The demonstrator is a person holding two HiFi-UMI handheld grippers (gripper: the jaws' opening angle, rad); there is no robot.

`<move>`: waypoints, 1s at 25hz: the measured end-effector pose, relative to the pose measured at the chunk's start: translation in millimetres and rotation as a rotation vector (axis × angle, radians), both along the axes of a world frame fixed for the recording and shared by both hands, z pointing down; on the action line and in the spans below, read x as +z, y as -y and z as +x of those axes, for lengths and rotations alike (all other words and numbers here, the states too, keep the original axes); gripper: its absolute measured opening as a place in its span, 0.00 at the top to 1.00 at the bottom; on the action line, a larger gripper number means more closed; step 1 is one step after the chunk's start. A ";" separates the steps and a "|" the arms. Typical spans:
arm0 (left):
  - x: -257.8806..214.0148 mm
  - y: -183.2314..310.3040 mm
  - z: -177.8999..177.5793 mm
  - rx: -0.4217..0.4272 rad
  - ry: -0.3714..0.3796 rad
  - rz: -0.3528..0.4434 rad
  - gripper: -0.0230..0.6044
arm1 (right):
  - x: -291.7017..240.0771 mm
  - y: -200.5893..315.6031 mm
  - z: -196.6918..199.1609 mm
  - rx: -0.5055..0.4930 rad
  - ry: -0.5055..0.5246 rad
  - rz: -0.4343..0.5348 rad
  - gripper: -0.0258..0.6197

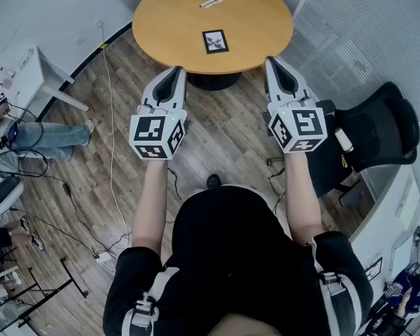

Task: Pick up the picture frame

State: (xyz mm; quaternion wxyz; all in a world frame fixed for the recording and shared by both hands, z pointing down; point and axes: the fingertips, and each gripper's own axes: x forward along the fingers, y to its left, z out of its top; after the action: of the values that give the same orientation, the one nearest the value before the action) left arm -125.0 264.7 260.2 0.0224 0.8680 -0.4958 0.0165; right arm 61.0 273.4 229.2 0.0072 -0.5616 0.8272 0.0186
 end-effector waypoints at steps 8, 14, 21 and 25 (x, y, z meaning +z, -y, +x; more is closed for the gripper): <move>-4.6 -1.1 -5.4 -0.019 -0.002 0.011 0.91 | 0.6 -3.7 -3.9 -0.002 0.003 -0.007 0.94; -1.8 3.5 -3.1 -0.003 0.001 0.013 0.91 | 4.3 0.0 -4.3 0.005 0.012 -0.001 0.94; 17.4 8.6 1.0 0.007 0.007 -0.025 0.91 | 32.2 4.2 -11.1 -0.002 -0.008 -0.056 0.93; 30.4 12.9 10.1 0.017 0.019 -0.044 0.91 | 45.5 11.5 -12.4 -0.040 0.005 -0.082 0.82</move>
State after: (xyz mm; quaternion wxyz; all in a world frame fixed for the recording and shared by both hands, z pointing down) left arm -115.0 251.8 290.6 0.0367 0.8712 -0.4882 0.0360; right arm 48.7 261.9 274.7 -0.0133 -0.5449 0.8382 -0.0167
